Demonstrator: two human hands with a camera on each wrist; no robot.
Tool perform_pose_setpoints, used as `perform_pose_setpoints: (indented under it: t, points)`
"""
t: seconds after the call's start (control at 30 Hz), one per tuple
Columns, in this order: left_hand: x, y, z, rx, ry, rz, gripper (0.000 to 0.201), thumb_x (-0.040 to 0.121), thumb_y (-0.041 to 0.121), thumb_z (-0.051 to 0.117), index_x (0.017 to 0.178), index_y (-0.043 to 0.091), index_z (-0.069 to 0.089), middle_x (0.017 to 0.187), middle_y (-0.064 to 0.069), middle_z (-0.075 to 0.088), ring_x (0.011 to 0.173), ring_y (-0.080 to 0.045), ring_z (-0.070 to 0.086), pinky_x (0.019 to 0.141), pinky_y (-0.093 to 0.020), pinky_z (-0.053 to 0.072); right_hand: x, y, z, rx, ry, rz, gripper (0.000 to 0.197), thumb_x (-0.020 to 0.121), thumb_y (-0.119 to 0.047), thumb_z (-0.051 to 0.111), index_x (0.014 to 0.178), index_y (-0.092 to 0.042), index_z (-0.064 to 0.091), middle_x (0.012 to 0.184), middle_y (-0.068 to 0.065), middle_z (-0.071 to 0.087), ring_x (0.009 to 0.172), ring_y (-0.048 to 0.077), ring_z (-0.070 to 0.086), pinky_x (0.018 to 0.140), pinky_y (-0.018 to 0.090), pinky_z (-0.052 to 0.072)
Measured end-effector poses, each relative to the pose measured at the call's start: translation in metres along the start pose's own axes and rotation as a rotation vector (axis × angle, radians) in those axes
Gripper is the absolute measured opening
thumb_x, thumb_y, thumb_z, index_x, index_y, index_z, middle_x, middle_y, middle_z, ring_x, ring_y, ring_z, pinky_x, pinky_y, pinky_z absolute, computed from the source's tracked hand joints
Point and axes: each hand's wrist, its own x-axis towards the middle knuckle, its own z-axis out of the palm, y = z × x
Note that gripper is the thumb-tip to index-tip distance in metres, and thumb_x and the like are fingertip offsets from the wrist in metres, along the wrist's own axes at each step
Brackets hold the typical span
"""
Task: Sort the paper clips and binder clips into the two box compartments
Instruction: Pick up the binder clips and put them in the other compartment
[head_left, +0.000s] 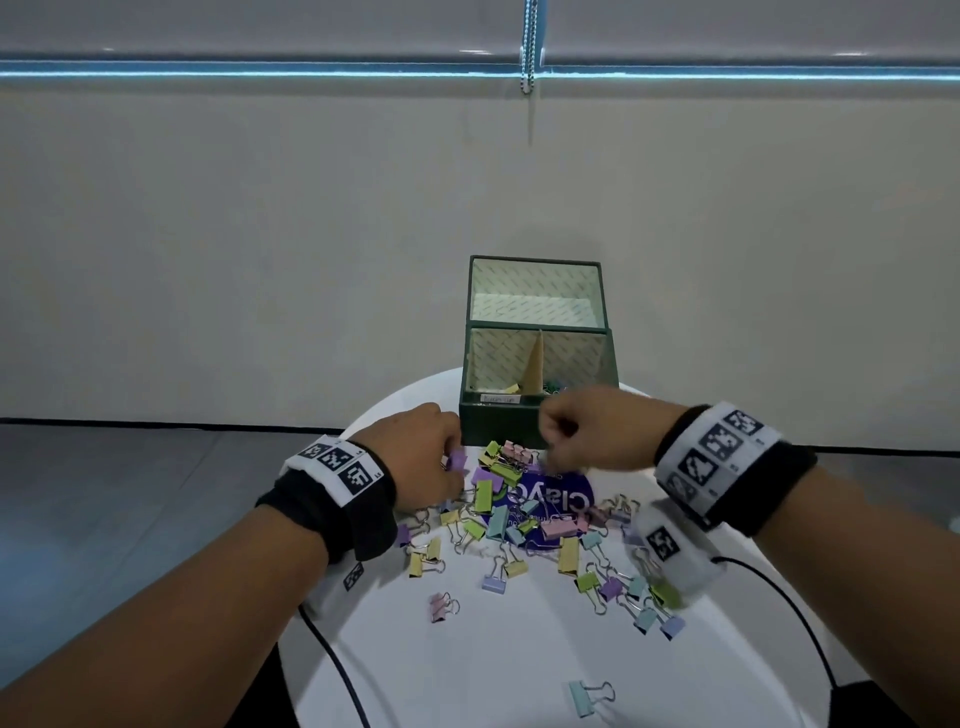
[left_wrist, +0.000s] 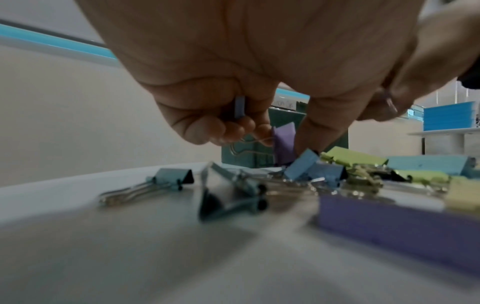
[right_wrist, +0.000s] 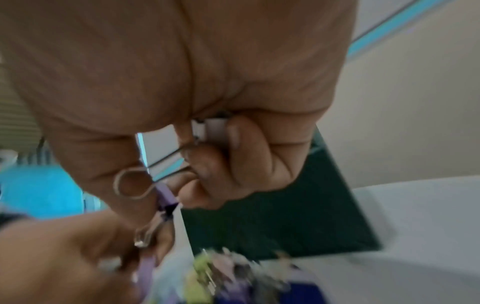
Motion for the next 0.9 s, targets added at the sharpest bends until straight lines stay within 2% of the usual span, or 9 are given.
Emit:
perform_pose_setpoints:
  t: [0.13,0.2,0.27,0.4,0.5,0.6,0.7,0.8,0.9]
  points:
    - [-0.001,-0.001,0.000,0.000,0.155,0.041,0.019,0.085,0.052,0.060,0.089,0.035,0.051,0.093,0.012,0.050,0.084,-0.012,0.053,0.072,-0.028,0.045,0.024,-0.018,-0.027,0.132,0.295,-0.050,0.013,0.087,-0.014,0.068,0.083,-0.020,0.057,0.086,-0.002,0.064,0.080,0.013,0.062,0.074,0.025,0.055]
    - [-0.002,-0.002,-0.002,-0.020,0.222,0.058,0.022,0.087,0.055,0.058,0.090,0.034,0.050,0.093,0.012,0.050,0.082,-0.012,0.052,0.069,-0.028,0.041,0.040,-0.023,-0.032,0.171,0.400,-0.047,0.008,0.088,-0.012,0.066,0.090,-0.018,0.062,0.089,-0.005,0.063,0.078,0.012,0.061,0.067,0.020,0.051]
    - [-0.002,-0.002,-0.002,-0.035,0.233,0.064,0.023,0.088,0.056,0.056,0.089,0.034,0.049,0.092,0.012,0.049,0.081,-0.012,0.051,0.068,-0.028,0.040,0.053,-0.025,-0.033,0.186,0.427,-0.031,0.011,0.087,-0.014,0.067,0.096,-0.019,0.066,0.093,-0.007,0.064,0.084,0.011,0.061,0.069,0.019,0.049]
    - [-0.003,-0.001,-0.003,-0.044,0.227,0.075,0.020,0.093,0.053,0.052,0.091,0.034,0.046,0.093,0.010,0.048,0.081,-0.014,0.051,0.070,-0.031,0.043,0.056,-0.018,-0.032,0.187,0.408,-0.059,0.026,0.087,-0.016,0.068,0.111,-0.023,0.070,0.111,-0.007,0.067,0.103,0.008,0.062,0.091,0.024,0.050]
    - [-0.003,0.001,-0.004,-0.098,0.245,0.077,0.018,0.098,0.050,0.045,0.099,0.032,0.045,0.094,0.011,0.051,0.078,-0.012,0.052,0.066,-0.030,0.040,0.035,-0.002,-0.029,0.183,0.562,-0.098,0.011,0.089,-0.016,0.064,0.095,-0.024,0.069,0.096,-0.010,0.068,0.088,0.005,0.063,0.078,0.019,0.049]
    - [-0.004,0.004,-0.005,-0.139,0.242,0.093,0.017,0.100,0.049,0.040,0.101,0.032,0.044,0.088,0.012,0.052,0.074,-0.005,0.051,0.061,-0.027,0.038,0.000,0.028,-0.017,0.136,0.676,-0.096,0.009,0.088,-0.013,0.061,0.082,-0.019,0.062,0.079,-0.003,0.064,0.073,0.012,0.060,0.064,0.022,0.048]
    - [-0.002,0.007,-0.015,-0.225,0.220,0.084,0.018,0.101,0.046,0.041,0.101,0.029,0.046,0.083,0.011,0.051,0.070,-0.006,0.049,0.058,-0.025,0.035,-0.032,0.063,-0.004,0.119,0.432,-0.021,0.016,0.088,-0.014,0.064,0.078,-0.026,0.063,0.075,-0.008,0.065,0.067,0.007,0.058,0.063,0.020,0.046]
    - [0.010,0.010,-0.036,-0.289,0.291,0.069,0.018,0.102,0.042,0.043,0.104,0.024,0.046,0.079,0.012,0.049,0.066,-0.006,0.046,0.056,-0.025,0.033,-0.044,0.085,0.007,-0.026,0.140,0.067,0.010,0.086,-0.021,0.067,0.084,-0.031,0.068,0.082,-0.014,0.068,0.078,0.004,0.063,0.073,0.023,0.053]
    - [0.030,0.017,-0.051,-0.235,0.334,0.082,0.017,0.102,0.041,0.045,0.101,0.024,0.045,0.082,0.012,0.047,0.069,-0.004,0.046,0.057,-0.024,0.032,-0.044,0.092,0.017,0.018,0.110,0.070,0.013,0.088,-0.025,0.065,0.093,-0.034,0.071,0.091,-0.019,0.071,0.085,-0.001,0.065,0.082,0.022,0.053]
